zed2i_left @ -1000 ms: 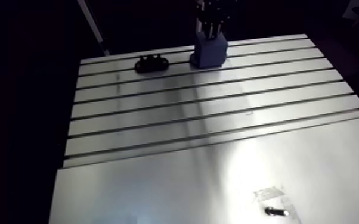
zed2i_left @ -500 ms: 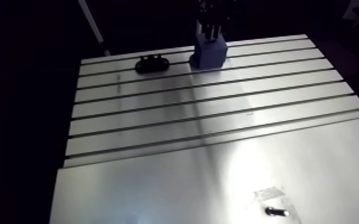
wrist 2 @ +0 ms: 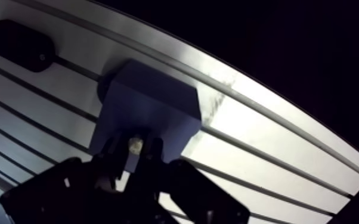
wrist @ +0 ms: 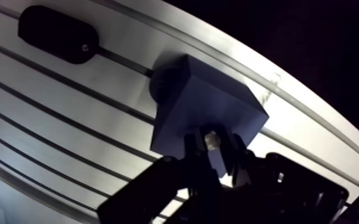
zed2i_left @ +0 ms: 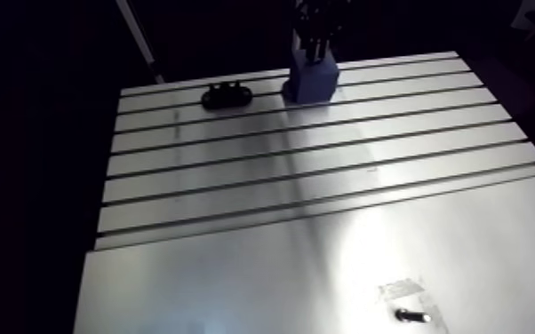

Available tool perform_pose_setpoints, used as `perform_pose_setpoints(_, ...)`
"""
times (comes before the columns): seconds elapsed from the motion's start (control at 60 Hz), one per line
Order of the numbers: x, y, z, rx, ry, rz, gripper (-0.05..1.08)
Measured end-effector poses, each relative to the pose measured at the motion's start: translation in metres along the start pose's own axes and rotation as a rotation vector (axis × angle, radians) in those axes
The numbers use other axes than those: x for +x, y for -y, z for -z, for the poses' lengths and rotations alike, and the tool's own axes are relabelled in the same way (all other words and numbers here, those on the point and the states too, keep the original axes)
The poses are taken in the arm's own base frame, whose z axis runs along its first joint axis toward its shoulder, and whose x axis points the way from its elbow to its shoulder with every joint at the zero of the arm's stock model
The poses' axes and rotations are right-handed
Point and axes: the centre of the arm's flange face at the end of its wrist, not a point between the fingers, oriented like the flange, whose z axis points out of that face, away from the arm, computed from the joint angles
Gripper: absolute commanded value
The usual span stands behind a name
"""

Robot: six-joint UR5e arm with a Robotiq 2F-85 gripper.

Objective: Pick up the M10 bolt and insert it into the hex recess until seated.

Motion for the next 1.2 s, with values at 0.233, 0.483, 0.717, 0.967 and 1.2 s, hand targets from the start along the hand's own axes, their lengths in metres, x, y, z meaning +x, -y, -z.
perform_pose_setpoints(0.233, 0.0003, -0.0006, 0.0019, -0.003, -0.004, 0.036, 0.77)
perform_pose_setpoints(0.483, 0.0000, -0.0001, 0.0015, -0.004, -0.002, 0.085, 0.77)
perform_pose_setpoints(0.717, 0.0002, 0.0003, 0.0017, -0.005, -0.003, 0.123, 0.77)
perform_pose_setpoints(0.967, 0.0005, 0.0002, 0.0020, -0.005, -0.005, 0.136, 0.32)
perform_pose_setpoints(1.2, 0.0004, 0.0009, 0.0009, -0.008, -0.002, 0.131, 0.00)
